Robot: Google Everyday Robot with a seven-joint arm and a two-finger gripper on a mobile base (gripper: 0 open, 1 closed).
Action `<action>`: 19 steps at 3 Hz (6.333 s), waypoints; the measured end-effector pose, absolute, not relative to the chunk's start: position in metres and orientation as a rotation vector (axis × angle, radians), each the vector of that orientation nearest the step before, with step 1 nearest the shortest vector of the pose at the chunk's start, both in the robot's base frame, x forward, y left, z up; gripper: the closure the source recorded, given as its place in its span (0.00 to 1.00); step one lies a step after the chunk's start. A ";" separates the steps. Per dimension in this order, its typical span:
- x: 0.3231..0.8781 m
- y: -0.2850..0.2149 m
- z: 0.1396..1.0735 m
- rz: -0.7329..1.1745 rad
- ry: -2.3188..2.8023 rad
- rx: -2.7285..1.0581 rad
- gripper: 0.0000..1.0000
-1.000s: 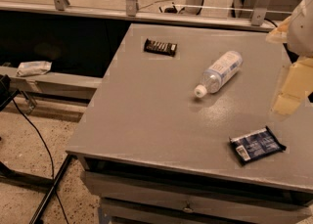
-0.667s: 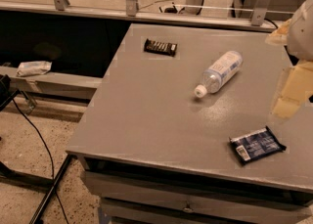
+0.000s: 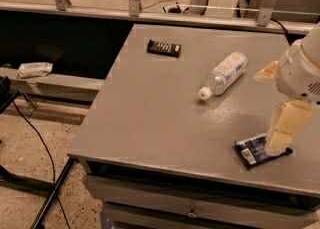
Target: Move rxbar blueberry near blue plastic bottle
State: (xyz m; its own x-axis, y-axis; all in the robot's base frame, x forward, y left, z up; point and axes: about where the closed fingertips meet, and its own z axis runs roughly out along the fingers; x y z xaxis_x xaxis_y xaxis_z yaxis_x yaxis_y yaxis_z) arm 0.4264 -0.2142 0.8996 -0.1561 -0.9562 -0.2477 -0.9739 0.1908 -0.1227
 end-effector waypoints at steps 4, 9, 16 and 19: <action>0.402 -0.242 0.821 0.155 2.141 -1.922 0.25; 0.435 -0.238 0.905 0.104 2.084 -1.752 1.00; 0.542 -0.243 0.850 0.166 2.273 -1.664 0.00; 0.523 -0.310 0.900 0.232 2.168 -1.427 0.00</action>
Offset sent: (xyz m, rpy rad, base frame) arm -0.0171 -0.0383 -0.0764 0.0305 0.0531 0.0434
